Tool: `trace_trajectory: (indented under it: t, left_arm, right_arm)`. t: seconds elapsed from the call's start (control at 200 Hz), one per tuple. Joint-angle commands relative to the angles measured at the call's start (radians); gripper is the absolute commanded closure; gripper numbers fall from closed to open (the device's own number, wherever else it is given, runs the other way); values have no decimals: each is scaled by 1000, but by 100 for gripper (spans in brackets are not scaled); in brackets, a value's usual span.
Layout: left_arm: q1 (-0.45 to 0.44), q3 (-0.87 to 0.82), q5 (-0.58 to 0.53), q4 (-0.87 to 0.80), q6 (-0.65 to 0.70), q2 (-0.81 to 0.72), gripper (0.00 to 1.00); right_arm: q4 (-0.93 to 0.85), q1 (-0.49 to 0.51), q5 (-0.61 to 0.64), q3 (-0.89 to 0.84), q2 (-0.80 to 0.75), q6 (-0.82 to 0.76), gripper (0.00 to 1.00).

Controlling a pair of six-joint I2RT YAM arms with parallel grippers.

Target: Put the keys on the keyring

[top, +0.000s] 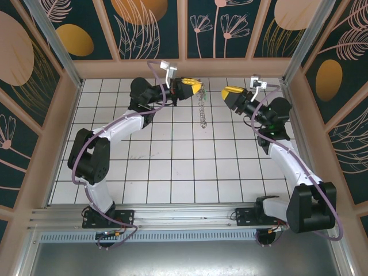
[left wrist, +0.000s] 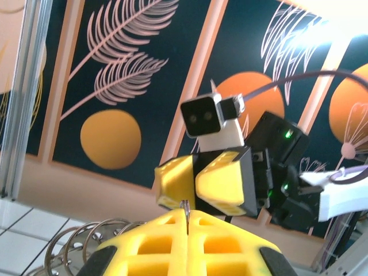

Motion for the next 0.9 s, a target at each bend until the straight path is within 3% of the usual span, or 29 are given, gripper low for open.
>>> trace_trajectory:
  t: [0.0, 0.26, 0.891]
  left_arm:
    - [3, -10, -54, 310, -174, -24, 100]
    - [3, 26, -73, 486, -339, 42, 100]
    - [-3, 23, -46, 437, -320, 40, 100]
  right_arm:
    - [196, 20, 4, -15, -16, 83, 63]
    - [279, 72, 19, 14, 10, 120, 59]
    - [321, 188, -39, 147, 141, 112, 59]
